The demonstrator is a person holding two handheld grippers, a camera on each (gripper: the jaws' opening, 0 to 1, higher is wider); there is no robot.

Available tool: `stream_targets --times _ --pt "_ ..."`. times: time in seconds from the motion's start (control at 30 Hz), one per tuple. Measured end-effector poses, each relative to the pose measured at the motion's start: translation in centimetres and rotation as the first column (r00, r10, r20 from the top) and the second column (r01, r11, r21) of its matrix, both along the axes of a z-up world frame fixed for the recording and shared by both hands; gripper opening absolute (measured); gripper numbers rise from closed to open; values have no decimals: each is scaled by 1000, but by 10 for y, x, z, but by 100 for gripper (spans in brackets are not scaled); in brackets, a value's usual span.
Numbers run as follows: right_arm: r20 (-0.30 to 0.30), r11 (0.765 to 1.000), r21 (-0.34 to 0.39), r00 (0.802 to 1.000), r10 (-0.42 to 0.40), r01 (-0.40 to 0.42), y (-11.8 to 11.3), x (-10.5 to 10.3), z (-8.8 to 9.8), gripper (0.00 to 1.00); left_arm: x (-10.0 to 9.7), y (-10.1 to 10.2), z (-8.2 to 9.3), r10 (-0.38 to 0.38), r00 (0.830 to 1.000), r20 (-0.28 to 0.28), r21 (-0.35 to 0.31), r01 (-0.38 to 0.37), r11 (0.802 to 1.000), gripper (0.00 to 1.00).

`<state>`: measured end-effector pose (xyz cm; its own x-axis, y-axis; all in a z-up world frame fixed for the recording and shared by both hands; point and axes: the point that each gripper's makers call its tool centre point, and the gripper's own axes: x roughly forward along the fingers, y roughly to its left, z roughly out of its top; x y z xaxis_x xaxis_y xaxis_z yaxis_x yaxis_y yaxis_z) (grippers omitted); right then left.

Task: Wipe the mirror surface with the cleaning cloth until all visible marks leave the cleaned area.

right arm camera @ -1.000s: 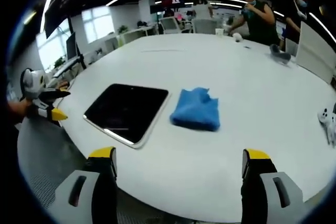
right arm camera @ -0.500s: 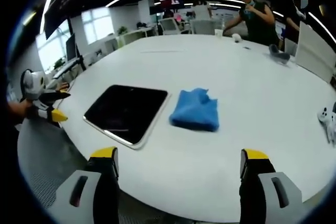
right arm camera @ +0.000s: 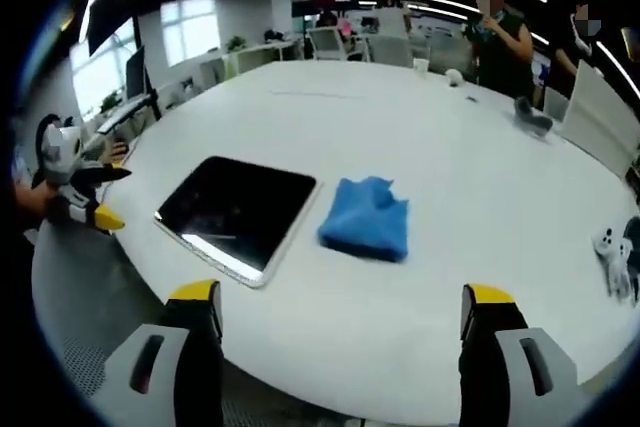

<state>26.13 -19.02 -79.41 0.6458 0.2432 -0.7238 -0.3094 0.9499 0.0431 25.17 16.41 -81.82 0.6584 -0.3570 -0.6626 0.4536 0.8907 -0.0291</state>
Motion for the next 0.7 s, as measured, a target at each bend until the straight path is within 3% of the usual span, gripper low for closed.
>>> stream_targets --times 0.07,0.13,0.17,0.23,0.27,0.5,0.57,0.7 --pt "-12 1000 9 1000 -14 14 -4 7 11 95 0 0 0 4 1000 -1 -3 -4 1000 100" --pt "-68 998 36 997 -47 49 -6 9 19 87 0 1 0 5 1000 0 -2 -5 1000 100" --pt "-48 998 38 998 -40 42 -7 14 25 87 0 1 -1 5 1000 -4 1 -5 1000 100" --pt "-77 996 69 996 -45 50 -5 19 32 88 -3 3 -6 -6 1000 -22 40 7 999 99" --pt "-78 996 69 996 -44 49 -5 21 35 88 -2 2 -5 -2 1000 -17 28 2 1000 100" --pt "-138 997 70 990 25 -16 2 33 59 80 -1 2 -4 9 1000 -18 5 -9 1000 100" --pt "-167 999 32 985 38 -33 -3 35 63 70 -2 2 -4 6 1000 -16 14 -6 1000 99" --pt "-181 997 78 983 21 -7 0 48 73 77 0 3 -2 6 1000 1 15 -6 1000 99"
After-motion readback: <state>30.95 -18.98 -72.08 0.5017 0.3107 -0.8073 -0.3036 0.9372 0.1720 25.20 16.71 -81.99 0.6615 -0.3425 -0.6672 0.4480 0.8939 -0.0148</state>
